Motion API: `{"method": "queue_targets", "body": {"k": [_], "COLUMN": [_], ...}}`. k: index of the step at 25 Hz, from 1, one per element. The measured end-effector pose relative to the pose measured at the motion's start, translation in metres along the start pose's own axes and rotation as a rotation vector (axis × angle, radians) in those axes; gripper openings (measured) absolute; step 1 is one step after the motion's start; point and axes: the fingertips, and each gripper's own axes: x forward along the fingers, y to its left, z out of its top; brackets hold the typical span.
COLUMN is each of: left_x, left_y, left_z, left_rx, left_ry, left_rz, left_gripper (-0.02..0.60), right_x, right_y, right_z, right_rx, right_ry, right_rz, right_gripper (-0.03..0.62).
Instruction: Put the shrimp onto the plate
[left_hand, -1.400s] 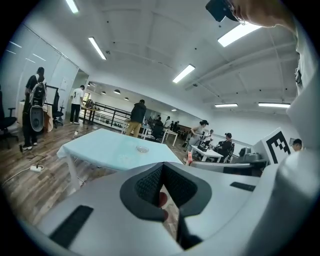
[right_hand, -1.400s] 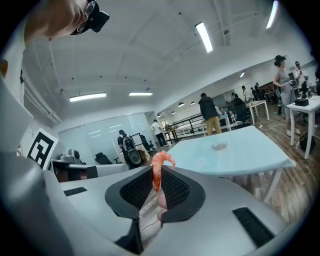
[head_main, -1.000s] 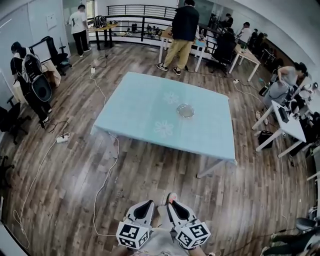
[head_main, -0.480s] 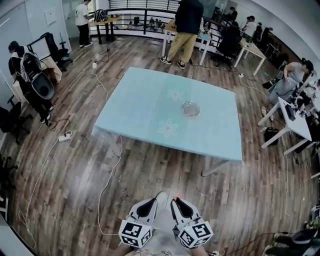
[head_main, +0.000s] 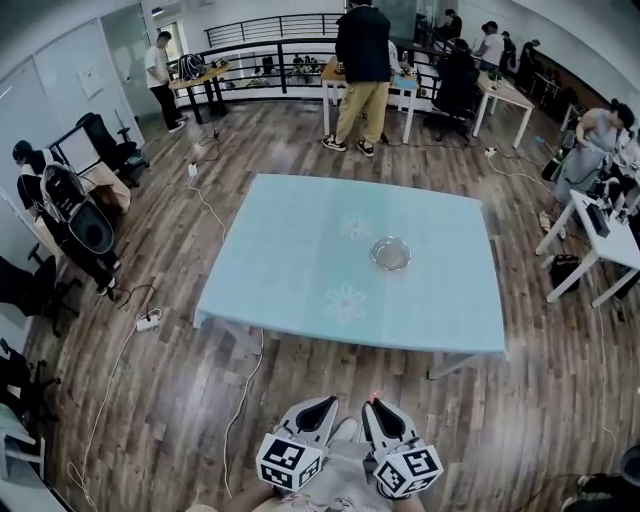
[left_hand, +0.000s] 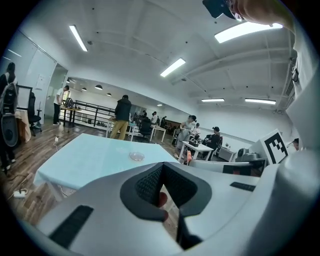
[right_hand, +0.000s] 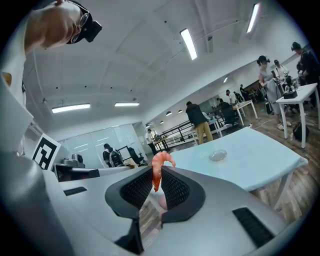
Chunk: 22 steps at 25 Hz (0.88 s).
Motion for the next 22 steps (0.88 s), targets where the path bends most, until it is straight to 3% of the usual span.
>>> {"method": "queue_targets", "body": {"k": [6,11,18,22], "left_x": [0.047,0.074,0.124,0.16], "left_y": [0.021,0.042,0.072,0.095], "left_z": [0.019,0.024,0.025,0.043], "left_rx": [0.036,0.001,-0.034,-0.032], "left_ry": [-0.018,-0.001,0.049,0.053], "left_rz": [-0.005,0.005,-0.045,-0.104], "left_gripper": [0.008,0.008,0.008,0.008], "right_x": [0.04,0.065,0.109,0.14], "right_y": [-0.039,-0.047,-0.073,-0.097], "right_z": [0.01,0.018,0.012,0.032], "right_rx": [0.036,0.026,0.057,0.037], "right_ry": [-0.013,0.009,0.085,0.068], "right_rz": [0.0,0.013,-0.02,-0.089], "right_gripper": [0.071,0.071,0.071,0.071]}}
